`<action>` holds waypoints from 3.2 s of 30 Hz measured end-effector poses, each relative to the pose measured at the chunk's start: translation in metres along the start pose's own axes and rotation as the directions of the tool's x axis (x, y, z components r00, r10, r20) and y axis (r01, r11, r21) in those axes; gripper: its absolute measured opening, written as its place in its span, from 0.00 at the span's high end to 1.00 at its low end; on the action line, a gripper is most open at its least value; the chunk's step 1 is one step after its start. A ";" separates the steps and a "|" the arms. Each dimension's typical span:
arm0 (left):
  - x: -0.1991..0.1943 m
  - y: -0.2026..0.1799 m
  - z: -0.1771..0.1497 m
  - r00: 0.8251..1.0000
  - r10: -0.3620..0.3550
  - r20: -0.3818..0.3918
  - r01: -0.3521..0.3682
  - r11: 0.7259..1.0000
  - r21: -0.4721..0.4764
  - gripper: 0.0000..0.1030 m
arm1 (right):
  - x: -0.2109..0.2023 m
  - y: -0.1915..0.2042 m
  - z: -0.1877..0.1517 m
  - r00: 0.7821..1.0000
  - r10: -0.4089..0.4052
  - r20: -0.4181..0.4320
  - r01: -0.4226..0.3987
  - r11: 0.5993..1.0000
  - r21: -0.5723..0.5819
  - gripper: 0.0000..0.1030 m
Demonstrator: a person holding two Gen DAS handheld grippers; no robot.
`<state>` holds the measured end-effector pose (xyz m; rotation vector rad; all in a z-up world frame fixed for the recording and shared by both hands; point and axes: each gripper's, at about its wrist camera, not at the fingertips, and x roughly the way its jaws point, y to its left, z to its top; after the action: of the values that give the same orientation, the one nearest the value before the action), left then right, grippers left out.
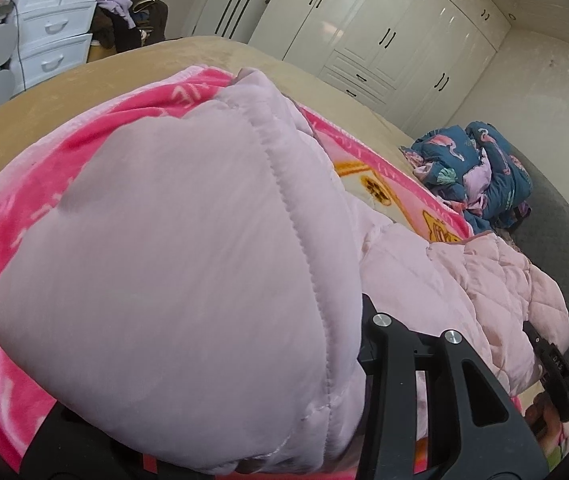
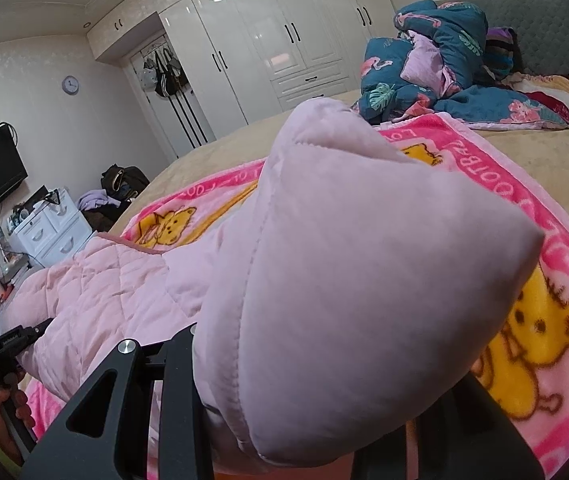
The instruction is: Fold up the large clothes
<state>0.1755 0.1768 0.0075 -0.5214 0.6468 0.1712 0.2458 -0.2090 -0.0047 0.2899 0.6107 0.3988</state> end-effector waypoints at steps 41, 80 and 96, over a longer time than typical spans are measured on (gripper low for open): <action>0.002 0.030 -0.041 0.996 0.043 -0.072 -0.045 0.999 -0.020 0.42 | -0.027 -0.060 -0.066 0.987 -0.004 -0.163 0.066 0.923 0.379 0.07; -0.140 -0.030 -0.063 0.993 0.048 0.109 -0.067 0.983 0.173 0.09 | -0.161 0.009 -0.056 0.987 -0.133 0.092 0.132 0.991 0.011 0.04; -0.161 -0.075 -0.118 0.994 -0.047 0.100 0.013 0.948 0.317 0.09 | -0.205 0.063 -0.094 0.985 -0.076 0.156 0.104 0.979 -0.178 0.04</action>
<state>0.0088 0.0535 0.0577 -0.2106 0.5485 0.0632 0.0178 -0.2302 0.0468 0.1118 0.4353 0.3404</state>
